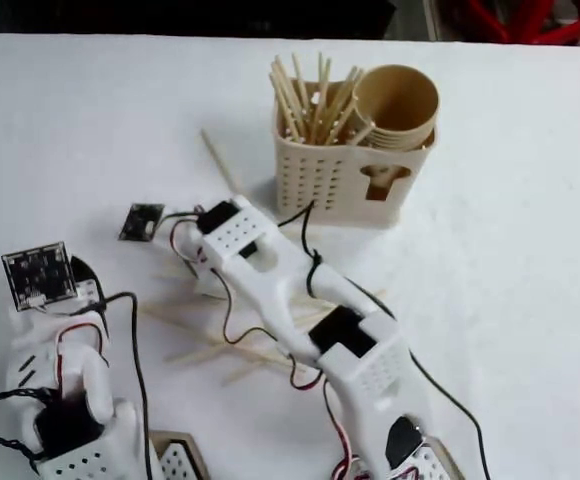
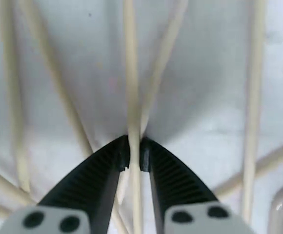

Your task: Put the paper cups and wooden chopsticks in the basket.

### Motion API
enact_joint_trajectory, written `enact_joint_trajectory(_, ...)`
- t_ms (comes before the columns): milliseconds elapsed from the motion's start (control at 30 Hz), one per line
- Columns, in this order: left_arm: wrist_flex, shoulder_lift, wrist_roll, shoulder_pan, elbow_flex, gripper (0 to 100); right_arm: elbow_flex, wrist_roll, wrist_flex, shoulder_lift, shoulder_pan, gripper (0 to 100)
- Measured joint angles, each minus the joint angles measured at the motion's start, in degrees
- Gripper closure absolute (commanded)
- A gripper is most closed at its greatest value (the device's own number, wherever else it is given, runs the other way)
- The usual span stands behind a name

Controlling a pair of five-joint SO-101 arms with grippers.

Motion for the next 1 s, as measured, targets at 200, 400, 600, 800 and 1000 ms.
enact_joint_trajectory(200,0.00,0.00,0.00,0.00,0.00,87,0.09,0.00,2.29,-6.95,3.16,98.0)
enact_joint_trajectory(400,0.00,0.00,0.00,0.00,0.00,87,0.09,-1.93,2.64,-14.24,6.07,98.0)
enact_joint_trajectory(600,0.00,0.00,0.00,0.00,0.00,87,0.09,-5.45,3.87,-23.91,7.38,98.0)
enact_joint_trajectory(800,0.00,0.00,0.00,0.00,0.00,87,0.09,-10.20,3.52,-34.99,7.65,98.0)
enact_joint_trajectory(1000,0.00,0.00,0.00,0.00,0.00,87,0.09,-15.21,-5.54,-44.40,10.46,98.0)
